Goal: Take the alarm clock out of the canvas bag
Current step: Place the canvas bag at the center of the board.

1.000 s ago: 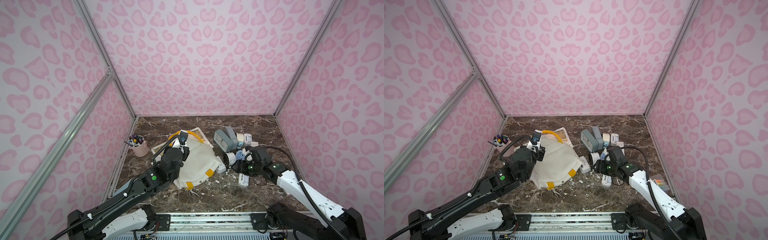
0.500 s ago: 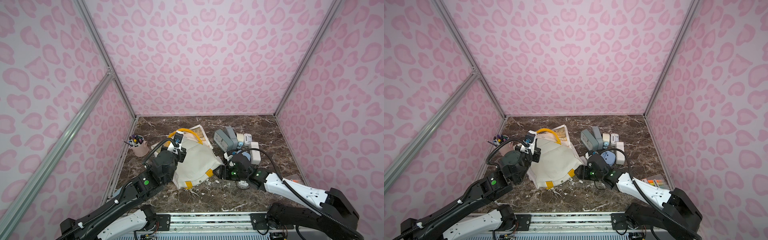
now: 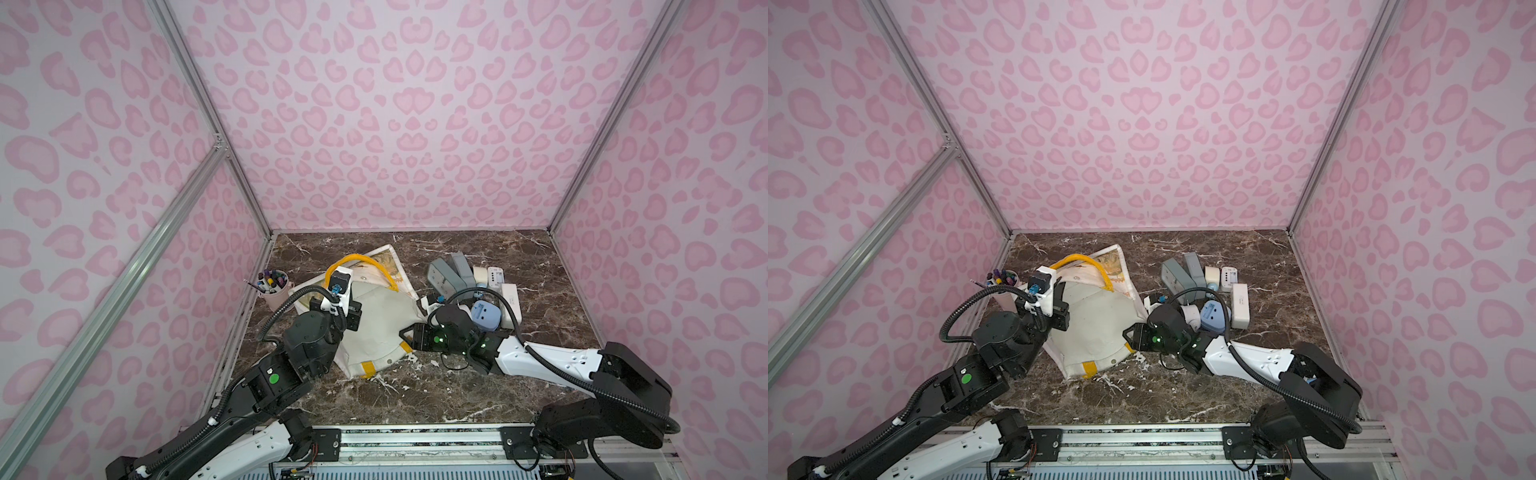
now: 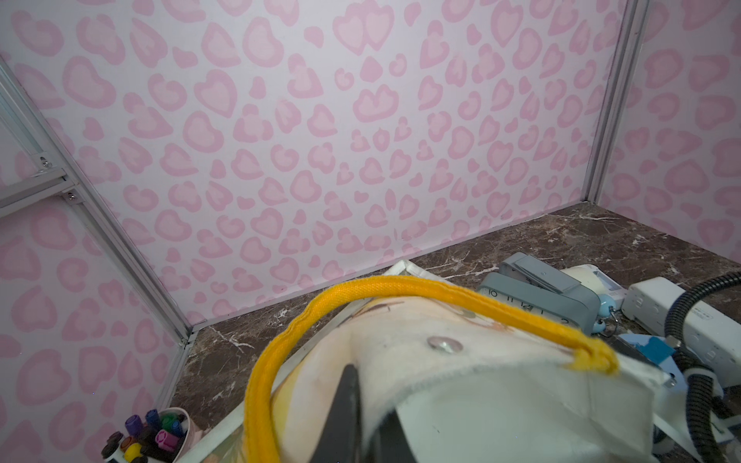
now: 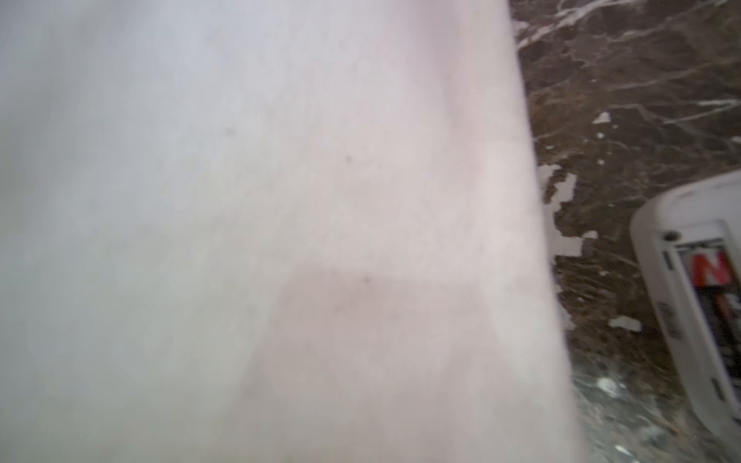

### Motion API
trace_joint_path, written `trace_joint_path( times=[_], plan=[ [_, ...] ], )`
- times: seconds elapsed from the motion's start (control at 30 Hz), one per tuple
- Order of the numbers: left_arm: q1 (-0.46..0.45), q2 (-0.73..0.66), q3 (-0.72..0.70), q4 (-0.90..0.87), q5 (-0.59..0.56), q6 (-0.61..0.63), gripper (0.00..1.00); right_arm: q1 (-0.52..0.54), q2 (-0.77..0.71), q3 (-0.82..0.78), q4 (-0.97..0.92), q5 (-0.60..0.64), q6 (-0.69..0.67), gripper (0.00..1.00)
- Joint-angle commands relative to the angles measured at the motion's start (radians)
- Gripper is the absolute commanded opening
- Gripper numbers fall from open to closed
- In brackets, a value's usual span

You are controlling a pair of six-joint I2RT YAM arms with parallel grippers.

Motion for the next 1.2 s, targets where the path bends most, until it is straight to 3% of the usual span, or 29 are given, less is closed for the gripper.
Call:
trace_joint_path(
  times=[0.0, 0.13, 0.3, 0.63, 0.9, 1.03, 1.17],
  plan=[
    [0.0, -0.013, -0.014, 0.039, 0.023, -0.028, 0.03, 0.01, -0.018, -0.001, 0.042, 0.055, 0.023, 0.39],
    [0.0, -0.019, -0.029, 0.034, 0.018, -0.034, 0.03, 0.009, -0.07, -0.003, 0.024, 0.075, 0.035, 0.14],
    [0.008, 0.006, -0.032, 0.018, -0.039, -0.038, 0.03, -0.014, -0.129, 0.057, -0.038, 0.02, 0.019, 0.01],
    [0.102, 0.046, 0.029, -0.168, -0.051, -0.148, 0.04, -0.182, -0.218, 0.2, -0.139, -0.113, -0.001, 0.0],
    [0.267, 0.23, 0.191, -0.411, 0.113, -0.294, 0.04, -0.297, -0.038, 0.446, -0.3, -0.219, -0.099, 0.0],
    [0.288, 0.368, 0.294, -0.503, 0.167, -0.308, 0.03, -0.355, 0.083, 0.574, -0.352, -0.252, -0.13, 0.0],
    [0.296, 0.428, 0.312, -0.446, 0.2, -0.302, 0.03, -0.378, 0.176, 0.681, -0.4, -0.252, -0.168, 0.0]
  ],
)
